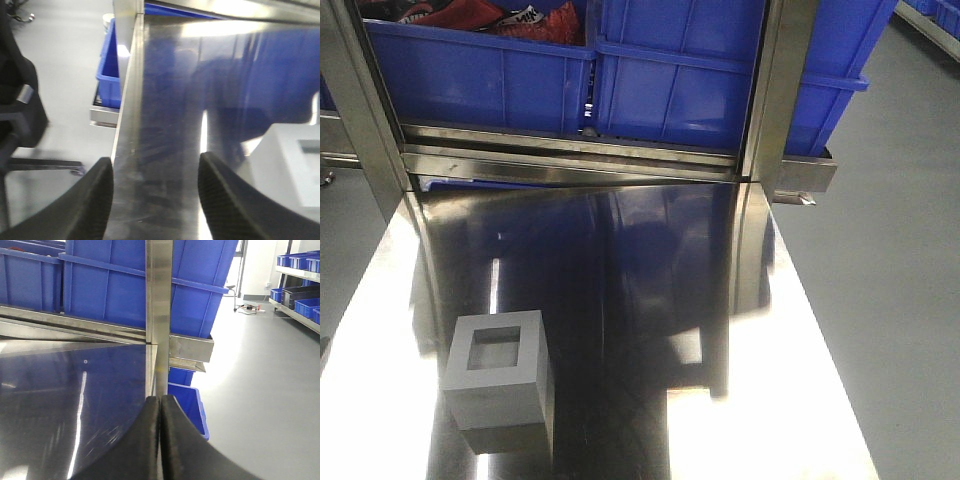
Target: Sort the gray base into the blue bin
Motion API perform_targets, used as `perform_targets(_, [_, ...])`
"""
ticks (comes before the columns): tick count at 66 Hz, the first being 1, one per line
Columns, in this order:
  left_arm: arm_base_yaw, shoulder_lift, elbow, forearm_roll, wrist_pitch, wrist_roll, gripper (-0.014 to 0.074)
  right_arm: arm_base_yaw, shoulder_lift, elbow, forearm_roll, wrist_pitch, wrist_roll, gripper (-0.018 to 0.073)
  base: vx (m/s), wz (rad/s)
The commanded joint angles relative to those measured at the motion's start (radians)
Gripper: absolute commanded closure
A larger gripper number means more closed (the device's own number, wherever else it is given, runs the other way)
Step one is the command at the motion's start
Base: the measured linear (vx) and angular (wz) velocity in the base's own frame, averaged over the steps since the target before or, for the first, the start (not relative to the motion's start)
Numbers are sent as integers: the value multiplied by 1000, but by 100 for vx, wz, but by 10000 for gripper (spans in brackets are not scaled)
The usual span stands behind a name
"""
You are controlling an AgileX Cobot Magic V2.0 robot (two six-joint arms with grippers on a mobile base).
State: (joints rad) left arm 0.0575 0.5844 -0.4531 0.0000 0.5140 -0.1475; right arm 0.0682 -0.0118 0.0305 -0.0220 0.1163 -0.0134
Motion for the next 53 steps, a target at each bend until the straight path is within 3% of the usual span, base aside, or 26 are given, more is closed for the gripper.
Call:
perform_targets(1, [-2,34,-62,-63,-43,57,216,-5,-11,14,-11,-78,-5,568,0,0])
perform_targets(8, [-2,101,-127,-188,24,201,216,-5,-11,14,-11,-78,-5,568,0,0])
perform_targets(14, [-2,167,-184,-344,63,305,213,-5,-11,14,-11,-78,-5,568,0,0])
perform_targets(21, [-2,242,-219,-490,61,378,213,-5,-11,14,-11,-78,-5,568,0,0])
perform_targets(27, [-2,313,-237,-566,61,417,213,-5,-11,14,-11,-78,-5,568,0,0])
perform_targets(35, [-25,399,-260,-585,90,435,213,-5,-11,14,-11,-78,-5,568,0,0])
perform_targets(53, [-199,552,-315,-572,20,435,213,-5,-11,14,-11,-78,-5,568,0,0])
